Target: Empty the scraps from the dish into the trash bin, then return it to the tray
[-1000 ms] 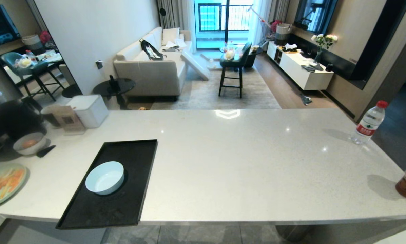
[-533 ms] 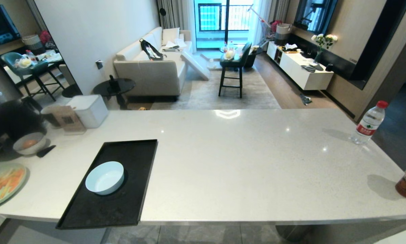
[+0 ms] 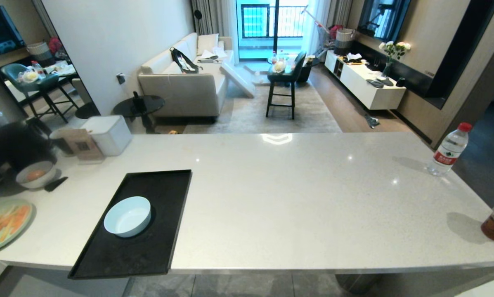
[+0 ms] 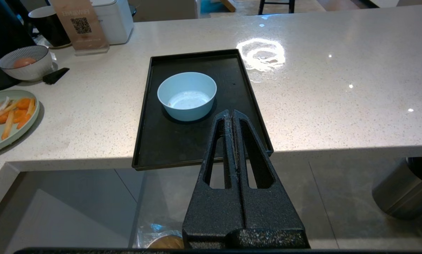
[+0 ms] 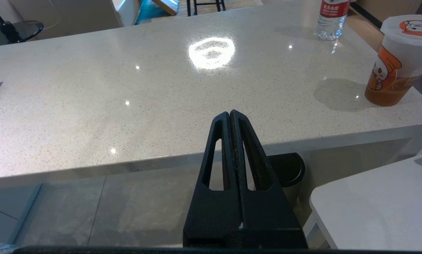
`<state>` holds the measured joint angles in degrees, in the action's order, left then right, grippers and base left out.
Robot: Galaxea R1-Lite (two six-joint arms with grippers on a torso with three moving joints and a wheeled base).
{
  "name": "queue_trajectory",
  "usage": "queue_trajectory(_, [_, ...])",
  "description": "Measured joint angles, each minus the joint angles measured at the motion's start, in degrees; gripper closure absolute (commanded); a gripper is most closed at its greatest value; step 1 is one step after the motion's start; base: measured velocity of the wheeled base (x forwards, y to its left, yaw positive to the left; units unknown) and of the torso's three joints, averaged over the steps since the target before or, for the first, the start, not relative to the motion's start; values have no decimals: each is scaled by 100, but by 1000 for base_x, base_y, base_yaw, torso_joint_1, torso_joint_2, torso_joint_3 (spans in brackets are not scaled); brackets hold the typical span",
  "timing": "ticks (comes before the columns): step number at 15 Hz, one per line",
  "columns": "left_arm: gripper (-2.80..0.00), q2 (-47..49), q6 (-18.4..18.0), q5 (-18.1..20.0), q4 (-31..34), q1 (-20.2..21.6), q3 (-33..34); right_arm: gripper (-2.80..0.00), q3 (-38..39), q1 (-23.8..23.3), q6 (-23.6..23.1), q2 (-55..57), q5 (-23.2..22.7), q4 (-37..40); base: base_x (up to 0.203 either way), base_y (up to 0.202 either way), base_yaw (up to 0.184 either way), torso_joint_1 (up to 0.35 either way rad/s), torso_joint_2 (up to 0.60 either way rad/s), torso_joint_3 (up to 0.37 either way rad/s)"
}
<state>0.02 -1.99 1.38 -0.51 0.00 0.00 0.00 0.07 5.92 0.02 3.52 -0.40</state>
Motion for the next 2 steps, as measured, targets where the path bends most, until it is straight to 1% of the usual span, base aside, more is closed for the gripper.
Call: queue_trajectory(2, [0,0,-1,0,0,0,0,0,0,0,9,0,0,0,0,0,0,0,0,0])
